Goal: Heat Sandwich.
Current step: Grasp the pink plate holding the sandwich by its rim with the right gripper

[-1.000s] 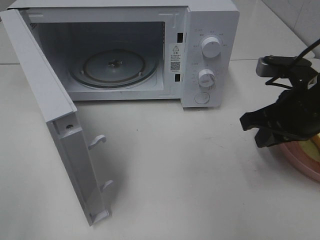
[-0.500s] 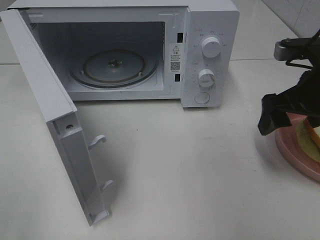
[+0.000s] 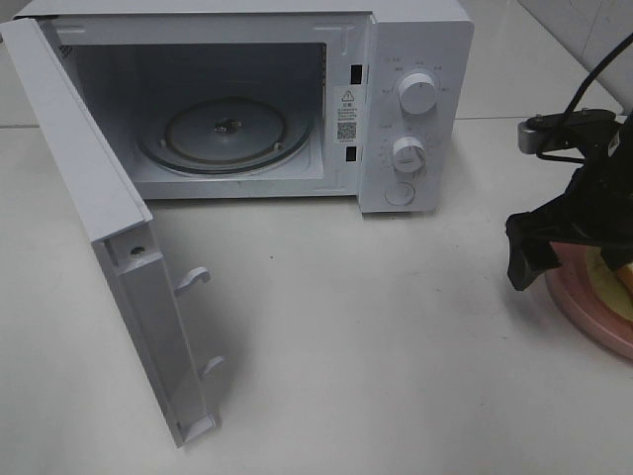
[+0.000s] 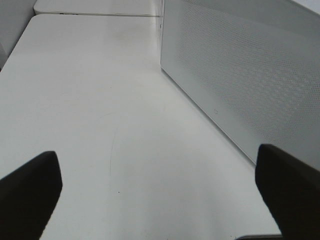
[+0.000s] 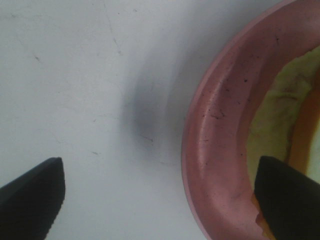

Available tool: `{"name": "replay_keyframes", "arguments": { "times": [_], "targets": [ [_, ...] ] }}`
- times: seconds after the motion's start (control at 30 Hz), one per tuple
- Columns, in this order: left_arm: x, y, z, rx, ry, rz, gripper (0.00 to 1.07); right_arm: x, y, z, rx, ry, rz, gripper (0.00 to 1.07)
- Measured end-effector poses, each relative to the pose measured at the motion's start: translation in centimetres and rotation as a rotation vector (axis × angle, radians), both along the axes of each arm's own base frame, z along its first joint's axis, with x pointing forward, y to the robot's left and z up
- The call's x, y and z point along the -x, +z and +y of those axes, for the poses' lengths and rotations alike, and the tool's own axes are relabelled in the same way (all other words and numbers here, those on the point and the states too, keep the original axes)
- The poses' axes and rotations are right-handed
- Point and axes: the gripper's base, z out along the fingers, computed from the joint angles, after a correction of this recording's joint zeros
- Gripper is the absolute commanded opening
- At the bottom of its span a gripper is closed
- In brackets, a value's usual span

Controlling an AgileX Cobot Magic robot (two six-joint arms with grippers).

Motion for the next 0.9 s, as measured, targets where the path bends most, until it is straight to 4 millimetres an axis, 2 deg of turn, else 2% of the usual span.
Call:
{"name": "replay_keyframes", "arguments": {
  "times": [0.47, 0.9],
  "targets": [
    [0.0, 0.0, 0.0, 0.0, 0.0, 0.0, 1.03, -1.0, -3.9, -0.4, 0.073, -0.007, 0.075, 0.95],
    [0.0, 0.0, 0.0, 0.0, 0.0, 0.0, 1.03, -1.6, -6.0, -0.4, 0.083, 0.012, 0.086, 0.92]
  ]
}}
